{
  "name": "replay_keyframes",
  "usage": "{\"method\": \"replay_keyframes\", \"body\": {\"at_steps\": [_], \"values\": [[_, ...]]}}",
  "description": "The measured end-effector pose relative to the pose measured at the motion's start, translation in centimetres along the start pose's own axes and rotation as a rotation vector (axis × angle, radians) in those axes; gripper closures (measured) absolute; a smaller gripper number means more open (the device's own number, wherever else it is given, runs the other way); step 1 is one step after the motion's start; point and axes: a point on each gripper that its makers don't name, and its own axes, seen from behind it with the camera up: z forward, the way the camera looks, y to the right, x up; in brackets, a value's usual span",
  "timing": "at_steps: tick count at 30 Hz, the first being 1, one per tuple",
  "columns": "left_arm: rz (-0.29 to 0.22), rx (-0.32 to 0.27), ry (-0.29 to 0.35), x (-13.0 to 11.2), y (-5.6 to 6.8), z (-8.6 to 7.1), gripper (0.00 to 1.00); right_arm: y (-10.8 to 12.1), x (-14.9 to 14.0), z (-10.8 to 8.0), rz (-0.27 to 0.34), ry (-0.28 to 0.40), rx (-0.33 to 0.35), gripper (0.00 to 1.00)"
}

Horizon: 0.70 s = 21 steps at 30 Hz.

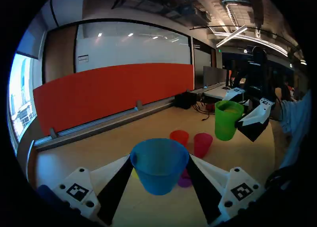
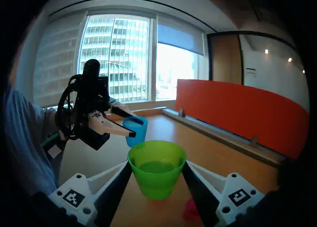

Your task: Pour water

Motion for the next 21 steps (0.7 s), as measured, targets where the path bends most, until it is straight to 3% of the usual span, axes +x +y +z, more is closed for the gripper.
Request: {"method": "replay_keyframes", "body": {"at_steps": [21], "values": [[0.026,-0.040,-0.200,-7.7,0.5,2.8,0.11,0.1,-7.1,1.5,0.006,-0.155,0.023,0.11]]}}
